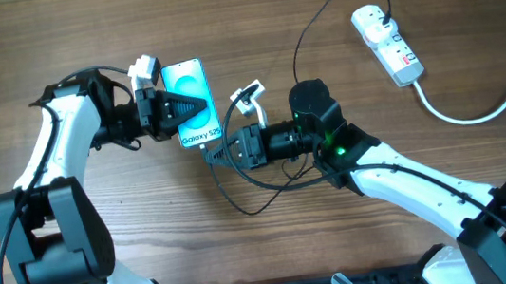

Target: Plug charger to phone and switch on socket

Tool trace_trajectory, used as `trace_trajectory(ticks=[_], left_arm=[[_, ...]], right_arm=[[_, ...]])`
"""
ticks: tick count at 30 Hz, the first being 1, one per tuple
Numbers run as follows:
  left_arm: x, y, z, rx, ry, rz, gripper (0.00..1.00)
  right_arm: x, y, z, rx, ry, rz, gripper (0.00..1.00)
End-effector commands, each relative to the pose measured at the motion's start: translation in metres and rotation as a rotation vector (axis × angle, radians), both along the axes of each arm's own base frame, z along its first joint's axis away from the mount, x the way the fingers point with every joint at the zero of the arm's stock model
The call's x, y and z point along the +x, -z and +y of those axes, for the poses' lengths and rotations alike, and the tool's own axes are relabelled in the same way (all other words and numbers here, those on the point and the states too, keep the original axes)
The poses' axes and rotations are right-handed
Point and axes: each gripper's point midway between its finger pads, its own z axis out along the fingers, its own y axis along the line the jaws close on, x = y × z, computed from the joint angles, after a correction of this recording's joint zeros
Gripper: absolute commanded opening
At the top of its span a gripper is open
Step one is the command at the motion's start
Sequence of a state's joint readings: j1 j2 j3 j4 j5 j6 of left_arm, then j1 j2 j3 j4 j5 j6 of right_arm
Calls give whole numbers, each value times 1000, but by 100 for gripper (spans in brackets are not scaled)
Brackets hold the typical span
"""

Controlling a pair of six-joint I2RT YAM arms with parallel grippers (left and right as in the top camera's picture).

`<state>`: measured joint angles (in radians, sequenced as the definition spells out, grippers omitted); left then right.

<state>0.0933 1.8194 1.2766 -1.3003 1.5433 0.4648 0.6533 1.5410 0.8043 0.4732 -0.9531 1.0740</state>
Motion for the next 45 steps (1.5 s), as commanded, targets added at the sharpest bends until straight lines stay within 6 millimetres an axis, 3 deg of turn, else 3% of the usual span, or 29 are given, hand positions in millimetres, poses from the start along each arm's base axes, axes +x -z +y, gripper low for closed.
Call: trace_trajectory(ticks=[1,16,30,45], left_arm=[[3,-15,1,-29,-10,-38,4],[3,-15,1,-29,-10,-38,4],[3,-15,1,-29,-10,-41,4],[3,-15,1,-28,-10,-44,4]], right_arm=[[12,7,-3,-14,52,13,4],[26,7,-11,-17,109,52,4],[40,-5,-10,22,177,16,4],[45,-2,4,3,287,0,4]])
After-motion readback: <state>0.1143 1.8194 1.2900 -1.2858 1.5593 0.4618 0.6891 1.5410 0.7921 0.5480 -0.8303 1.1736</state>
